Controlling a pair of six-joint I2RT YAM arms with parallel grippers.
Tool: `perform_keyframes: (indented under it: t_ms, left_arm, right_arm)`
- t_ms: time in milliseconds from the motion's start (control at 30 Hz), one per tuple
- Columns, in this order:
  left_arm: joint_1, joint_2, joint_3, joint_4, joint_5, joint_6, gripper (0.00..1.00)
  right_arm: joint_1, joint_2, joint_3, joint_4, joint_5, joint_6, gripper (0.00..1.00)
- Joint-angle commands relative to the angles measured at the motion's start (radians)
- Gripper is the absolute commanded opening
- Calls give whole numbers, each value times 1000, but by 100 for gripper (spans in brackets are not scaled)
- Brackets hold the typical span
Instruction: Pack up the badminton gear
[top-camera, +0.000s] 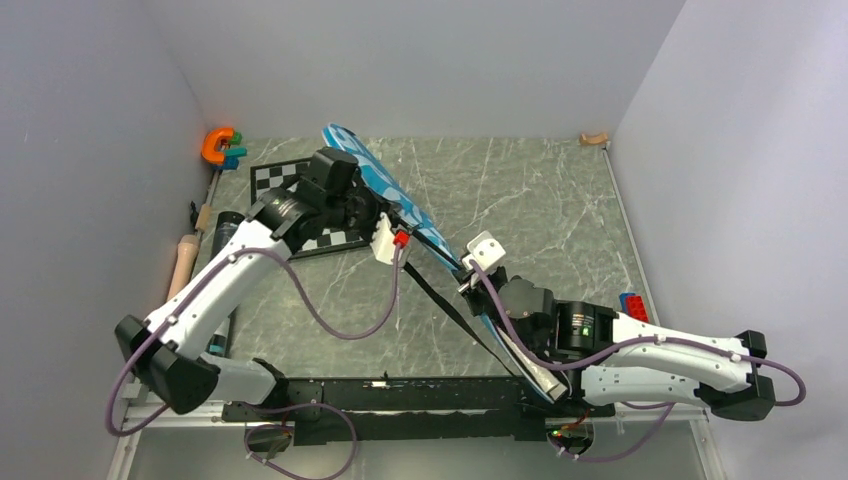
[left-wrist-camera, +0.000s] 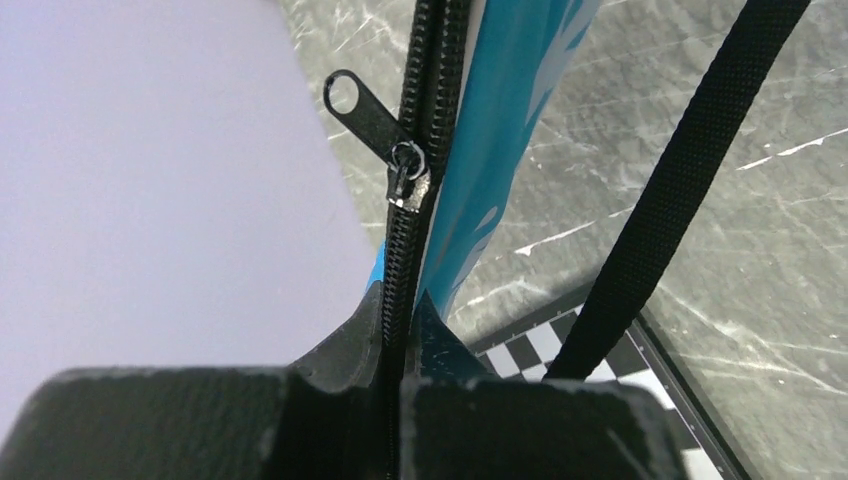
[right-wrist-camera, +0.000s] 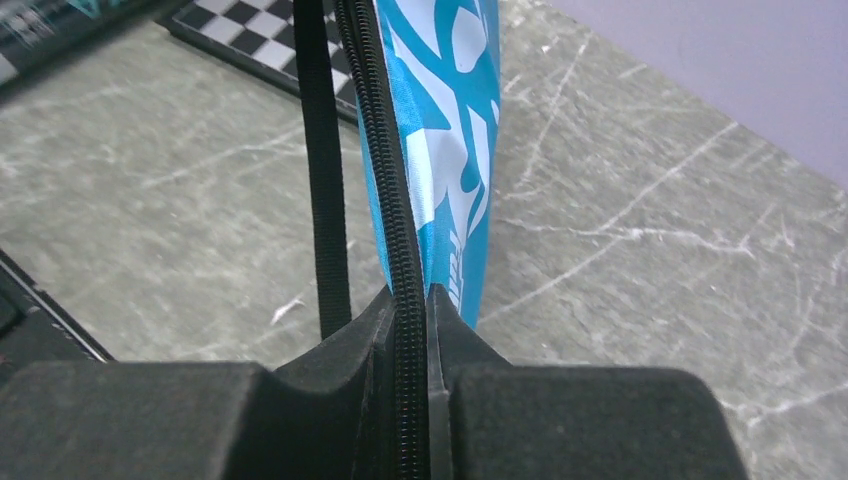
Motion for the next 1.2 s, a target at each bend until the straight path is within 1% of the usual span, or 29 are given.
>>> perform_keyframes:
  t_ms: [0,67,133,267,367,433,467,533,600,633,667,700,800,900,1000,1067,1100,1133,1167]
  left_arm:
    - [34,-148,-3,38,-120,-104,0]
    - [33,-208,-52,34,-172,-133,0]
    - [35,-267,-90,5,-214,-168,0]
    - [38,-344,-148,-50,-290,-290,0]
    - [38,-395,-196,-58,-316,-375,0]
    - [31,-419,-227,-71,-313,-430,0]
    - [24,-429,-249,-76,-317,-459,0]
    - [-11,-446,-291,-73,-347,-519,0]
    - [-74,-456,-344,-57,-398,-566,0]
    - [-101,-458,-371,-48,-422,-580,0]
    - [-132,-459,-396,-33,-446,-600,0]
    - [-160,-456,-416,-20,-461,-624,0]
    - [-216,-411,-440,-14,-516,-699,0]
    - [-226,-376,-432,13,-535,-781,0]
    - [-227,-382,-458,90,-559,-816,0]
    - [-226,-401,-484,144,-564,-824,0]
    - [-227,-408,-496,169,-562,-827,0]
    - [-229,-413,-505,182,-561,-829,0]
    - [-230,-416,-511,193,-566,-833,0]
  right_arm:
    - [6,-36,-11,-4,36,23,9]
    - [6,-33,-4,-10,22,31,17]
    - [6,-35,7,-19,13,37,31]
    - [6,-58,25,-41,-11,42,37]
    - [6,-87,38,-62,-39,48,47]
    - [5,-105,49,-79,-50,60,56]
    - [6,-114,58,-87,-51,67,59]
    - [6,-131,83,-102,-53,94,66]
    - [6,-155,92,-89,-81,113,71]
    - [7,-170,86,-68,-102,119,77]
    - [6,-182,74,-34,-119,129,87]
    - [5,-190,57,-8,-137,138,90]
    - [5,-184,23,53,-173,183,92]
    - [6,-163,-27,107,-162,260,92]
    - [-17,-162,-100,198,-161,343,94]
    - [-76,-154,-127,245,-210,404,94]
    - [-130,-145,-131,274,-274,438,94]
    - [-195,-129,-133,287,-351,476,93]
    - [-293,-107,-132,309,-439,519,91]
